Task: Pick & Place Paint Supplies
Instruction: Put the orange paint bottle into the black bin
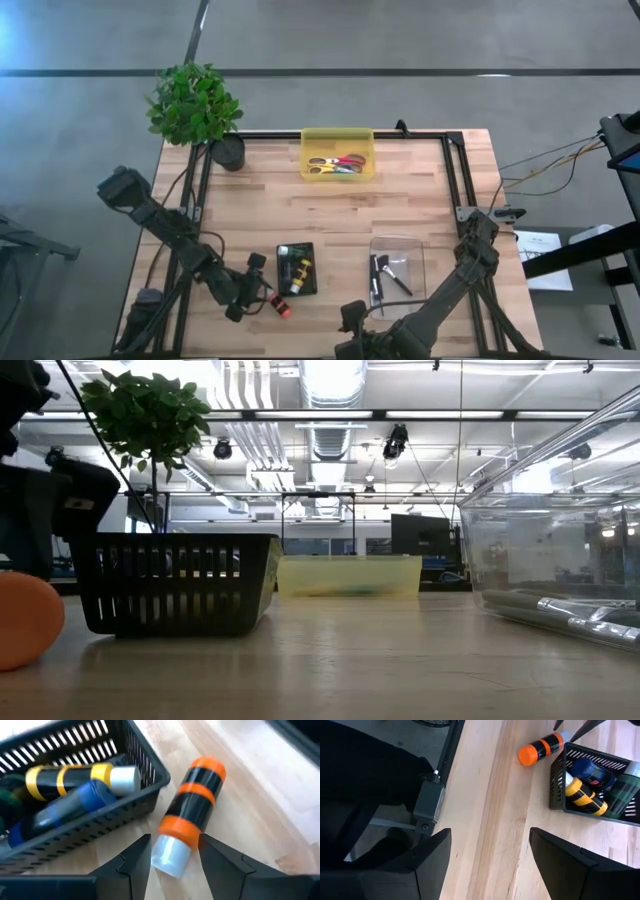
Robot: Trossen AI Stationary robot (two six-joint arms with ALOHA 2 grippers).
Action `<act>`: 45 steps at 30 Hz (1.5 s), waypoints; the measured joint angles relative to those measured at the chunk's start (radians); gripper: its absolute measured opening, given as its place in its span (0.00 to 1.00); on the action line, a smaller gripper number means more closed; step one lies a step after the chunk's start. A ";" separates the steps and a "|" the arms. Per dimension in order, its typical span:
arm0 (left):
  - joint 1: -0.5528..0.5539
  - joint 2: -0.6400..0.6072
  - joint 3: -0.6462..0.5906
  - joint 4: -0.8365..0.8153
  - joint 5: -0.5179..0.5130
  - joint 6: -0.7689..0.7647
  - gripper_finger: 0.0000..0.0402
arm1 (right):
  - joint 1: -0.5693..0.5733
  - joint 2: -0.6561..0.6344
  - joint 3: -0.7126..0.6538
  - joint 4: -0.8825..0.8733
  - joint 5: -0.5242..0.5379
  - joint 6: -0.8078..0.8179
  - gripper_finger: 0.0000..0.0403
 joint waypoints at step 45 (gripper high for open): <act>-0.045 0.026 0.058 0.166 -0.253 0.216 0.29 | 0.013 0.000 0.000 -0.006 0.000 0.021 0.66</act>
